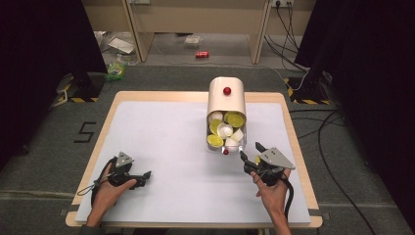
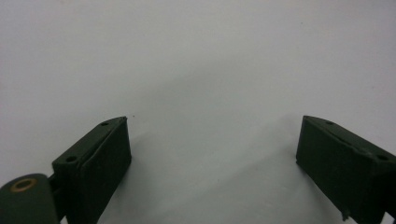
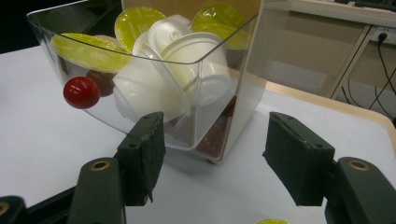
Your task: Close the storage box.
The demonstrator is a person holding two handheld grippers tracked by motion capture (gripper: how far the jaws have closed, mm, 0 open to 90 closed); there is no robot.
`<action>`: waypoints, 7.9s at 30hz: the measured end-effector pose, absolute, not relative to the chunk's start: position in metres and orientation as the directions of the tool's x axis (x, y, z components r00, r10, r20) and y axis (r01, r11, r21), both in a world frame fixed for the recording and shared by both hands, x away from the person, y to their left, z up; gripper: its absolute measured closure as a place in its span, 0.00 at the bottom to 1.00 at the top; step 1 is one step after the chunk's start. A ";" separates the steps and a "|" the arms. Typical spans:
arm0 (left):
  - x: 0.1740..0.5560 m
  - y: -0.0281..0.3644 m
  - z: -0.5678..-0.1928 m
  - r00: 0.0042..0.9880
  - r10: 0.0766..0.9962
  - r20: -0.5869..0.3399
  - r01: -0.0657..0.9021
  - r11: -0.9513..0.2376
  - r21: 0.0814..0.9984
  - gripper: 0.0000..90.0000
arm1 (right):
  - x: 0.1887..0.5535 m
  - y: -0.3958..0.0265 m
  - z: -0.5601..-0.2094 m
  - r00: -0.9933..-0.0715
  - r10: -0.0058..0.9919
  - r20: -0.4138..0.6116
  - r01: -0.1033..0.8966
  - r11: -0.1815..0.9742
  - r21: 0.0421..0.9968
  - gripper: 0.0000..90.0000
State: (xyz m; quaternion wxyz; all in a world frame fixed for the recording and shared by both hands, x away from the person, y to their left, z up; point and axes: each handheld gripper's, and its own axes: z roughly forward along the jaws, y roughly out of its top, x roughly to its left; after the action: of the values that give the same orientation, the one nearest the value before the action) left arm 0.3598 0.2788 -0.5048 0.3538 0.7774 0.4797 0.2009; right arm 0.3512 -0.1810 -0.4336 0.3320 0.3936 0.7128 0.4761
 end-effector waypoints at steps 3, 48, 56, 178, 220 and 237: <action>0.360 0.279 -0.505 0.459 0.888 -0.027 0.604 -0.289 0.743 0.10 | 0.354 -0.180 -0.433 -0.465 0.881 -0.092 0.236 0.223 0.946 0.42; 0.360 0.278 -0.505 0.459 0.888 -0.025 0.603 -0.291 0.743 0.10 | 0.382 -0.173 -0.432 -0.417 0.898 -0.142 0.200 0.244 0.949 0.40; 0.360 0.278 -0.505 0.459 0.888 -0.024 0.603 -0.291 0.743 0.10 | 0.387 -0.172 -0.433 -0.409 0.902 -0.135 0.199 0.233 0.952 0.40; 0.360 0.279 -0.505 0.459 0.888 -0.025 0.603 -0.291 0.743 0.10 | 0.346 -0.198 -0.433 -0.432 0.892 -0.133 0.246 0.258 0.934 0.27; 0.360 0.279 -0.505 0.459 0.888 -0.025 0.603 -0.291 0.743 0.10 | 0.310 -0.224 -0.450 -0.418 0.904 -0.090 0.310 0.235 0.921 0.24; 0.360 0.279 -0.505 0.459 0.888 -0.025 0.603 -0.290 0.743 0.10 | 0.301 -0.230 -0.455 -0.423 0.903 -0.075 0.335 0.233 0.913 0.23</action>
State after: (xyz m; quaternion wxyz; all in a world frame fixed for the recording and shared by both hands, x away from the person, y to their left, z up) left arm 0.3596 0.2786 -0.5049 0.3535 0.7775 0.4794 0.2019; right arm 0.3014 -0.2297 -0.4553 0.3195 0.4318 0.7171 0.4442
